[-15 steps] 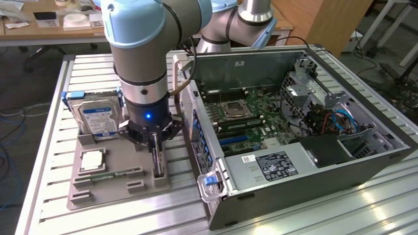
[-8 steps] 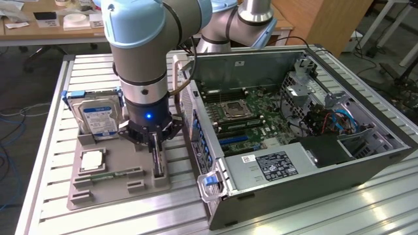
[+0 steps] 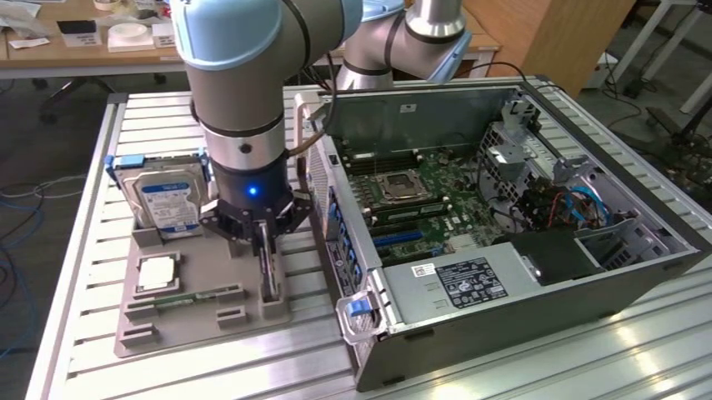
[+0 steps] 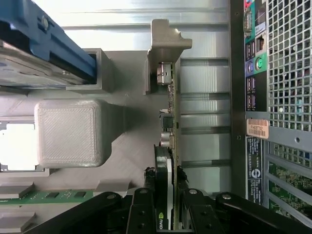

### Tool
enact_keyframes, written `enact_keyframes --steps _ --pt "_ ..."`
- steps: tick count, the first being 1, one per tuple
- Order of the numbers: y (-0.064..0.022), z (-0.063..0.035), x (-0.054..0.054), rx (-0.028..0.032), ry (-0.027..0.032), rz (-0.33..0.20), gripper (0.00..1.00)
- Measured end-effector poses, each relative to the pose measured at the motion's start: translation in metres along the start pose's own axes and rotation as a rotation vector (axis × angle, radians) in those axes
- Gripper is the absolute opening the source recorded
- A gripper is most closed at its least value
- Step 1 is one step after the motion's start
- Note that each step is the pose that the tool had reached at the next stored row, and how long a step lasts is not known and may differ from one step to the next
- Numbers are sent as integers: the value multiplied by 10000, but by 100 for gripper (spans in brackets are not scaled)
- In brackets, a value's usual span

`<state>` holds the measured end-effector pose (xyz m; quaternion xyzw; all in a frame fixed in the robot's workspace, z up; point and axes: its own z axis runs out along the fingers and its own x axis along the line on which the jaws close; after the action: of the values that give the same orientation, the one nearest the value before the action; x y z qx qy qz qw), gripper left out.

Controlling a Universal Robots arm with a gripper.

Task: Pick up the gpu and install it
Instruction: 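Pick up the gpu and move the gpu toward the slot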

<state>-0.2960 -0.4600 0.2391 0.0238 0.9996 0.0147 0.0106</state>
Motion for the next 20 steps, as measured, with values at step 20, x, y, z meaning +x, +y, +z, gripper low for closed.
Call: enact_keyframes --steps 20 --pt "9 -300 -6 57 -2 -1 27"
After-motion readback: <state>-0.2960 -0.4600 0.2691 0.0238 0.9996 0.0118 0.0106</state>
